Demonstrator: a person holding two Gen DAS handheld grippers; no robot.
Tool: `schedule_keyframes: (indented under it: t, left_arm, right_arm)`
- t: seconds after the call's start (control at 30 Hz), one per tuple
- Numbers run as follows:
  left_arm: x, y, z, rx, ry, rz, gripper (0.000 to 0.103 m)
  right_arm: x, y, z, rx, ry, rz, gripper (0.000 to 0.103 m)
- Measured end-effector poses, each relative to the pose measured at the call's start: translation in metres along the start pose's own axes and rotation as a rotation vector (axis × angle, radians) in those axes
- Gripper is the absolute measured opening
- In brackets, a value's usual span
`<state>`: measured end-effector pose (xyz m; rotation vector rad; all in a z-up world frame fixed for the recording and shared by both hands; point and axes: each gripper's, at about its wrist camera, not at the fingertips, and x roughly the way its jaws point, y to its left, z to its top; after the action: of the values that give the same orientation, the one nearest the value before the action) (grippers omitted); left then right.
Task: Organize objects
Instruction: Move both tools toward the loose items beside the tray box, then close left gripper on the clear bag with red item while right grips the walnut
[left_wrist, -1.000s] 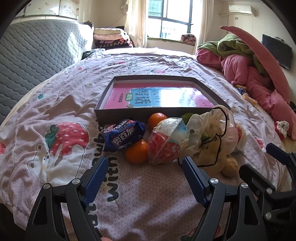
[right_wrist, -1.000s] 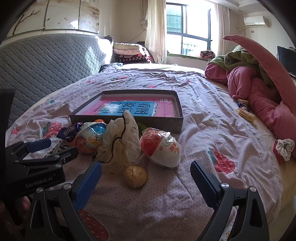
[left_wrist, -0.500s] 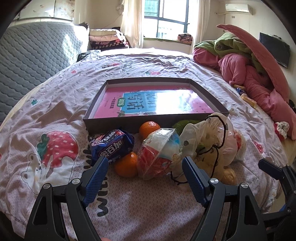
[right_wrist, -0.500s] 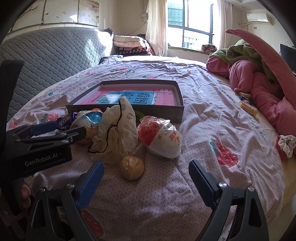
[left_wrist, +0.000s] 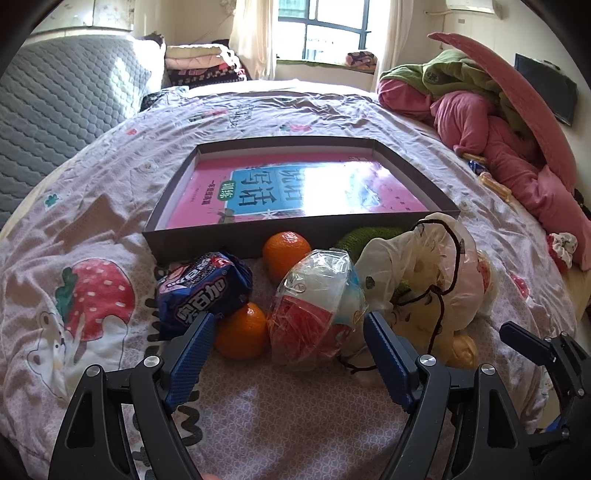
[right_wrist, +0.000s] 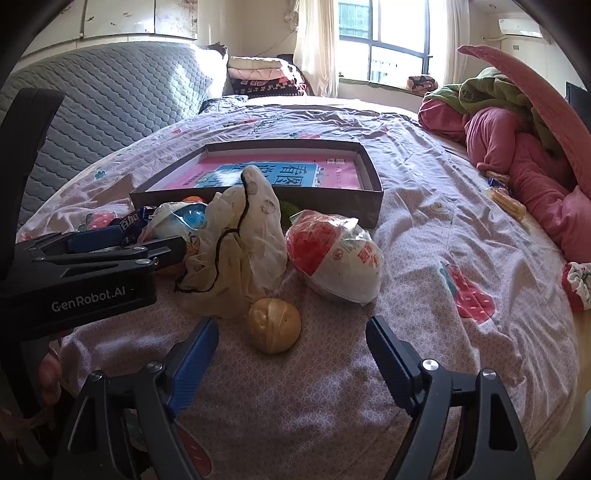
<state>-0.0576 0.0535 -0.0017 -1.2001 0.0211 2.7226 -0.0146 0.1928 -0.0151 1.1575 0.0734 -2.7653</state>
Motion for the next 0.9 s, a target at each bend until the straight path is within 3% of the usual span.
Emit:
schedule_keyframes:
  t: [0.57,0.67,0.77,0.9]
  left_arm:
    - [0.015,-0.012,0.006,0.026,0.042,0.000,0.082]
    - [0.013,-0.012,0.007,0.025,0.030,0.008,0.065]
    - [0.011,-0.010,0.008,0.018,0.033,-0.043,0.053]
    - [0.008,-0.005,0.007,-0.007,0.034,-0.085,0.053]
  right_arm:
    - [0.021,0.004,0.000,0.006,0.047,0.002,0.055]
    - [0.022,0.004,-0.001,0.003,0.043,0.007,0.050]
    - [0.022,0.005,0.000,-0.005,0.042,0.006,0.047]
    - [0.022,0.006,0.000,-0.008,0.041,0.008,0.047]
